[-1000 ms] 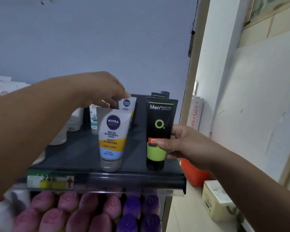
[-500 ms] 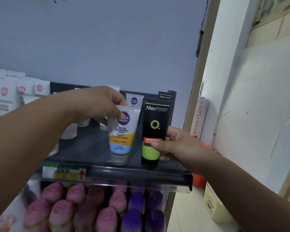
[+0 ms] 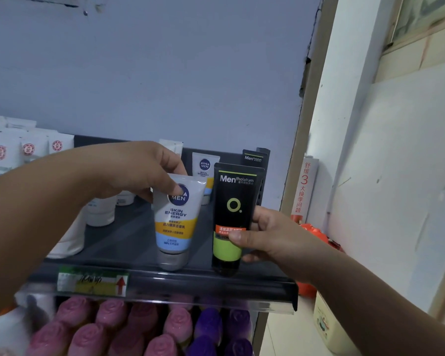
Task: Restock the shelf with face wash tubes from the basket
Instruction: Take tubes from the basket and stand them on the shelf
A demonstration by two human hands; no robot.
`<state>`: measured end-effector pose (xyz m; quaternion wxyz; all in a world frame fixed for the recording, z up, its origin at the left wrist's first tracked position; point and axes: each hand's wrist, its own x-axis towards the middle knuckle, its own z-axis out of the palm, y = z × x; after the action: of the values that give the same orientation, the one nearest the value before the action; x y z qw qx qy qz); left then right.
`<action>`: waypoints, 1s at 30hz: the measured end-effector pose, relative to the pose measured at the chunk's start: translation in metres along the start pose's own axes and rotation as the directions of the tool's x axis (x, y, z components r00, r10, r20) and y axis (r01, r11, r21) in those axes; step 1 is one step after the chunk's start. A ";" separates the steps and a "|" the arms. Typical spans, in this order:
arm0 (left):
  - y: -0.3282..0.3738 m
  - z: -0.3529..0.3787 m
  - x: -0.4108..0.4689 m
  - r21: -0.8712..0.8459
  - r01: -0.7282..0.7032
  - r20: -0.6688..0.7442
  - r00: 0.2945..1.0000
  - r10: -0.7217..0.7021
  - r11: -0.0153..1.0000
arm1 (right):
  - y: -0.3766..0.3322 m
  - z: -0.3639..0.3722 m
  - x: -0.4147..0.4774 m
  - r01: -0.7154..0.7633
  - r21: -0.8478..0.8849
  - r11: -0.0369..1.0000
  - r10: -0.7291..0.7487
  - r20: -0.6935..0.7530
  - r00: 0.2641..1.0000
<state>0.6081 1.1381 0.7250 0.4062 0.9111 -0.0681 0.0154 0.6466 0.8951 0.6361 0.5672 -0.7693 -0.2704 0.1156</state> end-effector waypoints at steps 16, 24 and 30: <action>0.023 -0.011 -0.002 -0.049 -0.046 -0.190 0.981 0.036 0.998 | 0.032 -0.086 0.079 -0.149 -0.015 0.989 0.123 -0.487 0.865; 0.052 0.009 0.006 -0.017 0.011 -0.316 0.949 -0.015 1.000 | 0.062 -0.094 0.151 -0.062 0.034 0.997 0.071 -0.499 0.864; 0.052 0.013 0.010 -0.024 0.045 -0.352 0.935 -0.051 0.999 | 0.084 -0.093 0.182 -0.072 0.004 0.997 0.066 -0.479 0.876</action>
<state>0.6101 1.0933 0.7552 0.4193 0.8917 0.0279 0.1678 0.8661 0.9018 0.6112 0.6066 -0.7870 -0.0951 -0.0595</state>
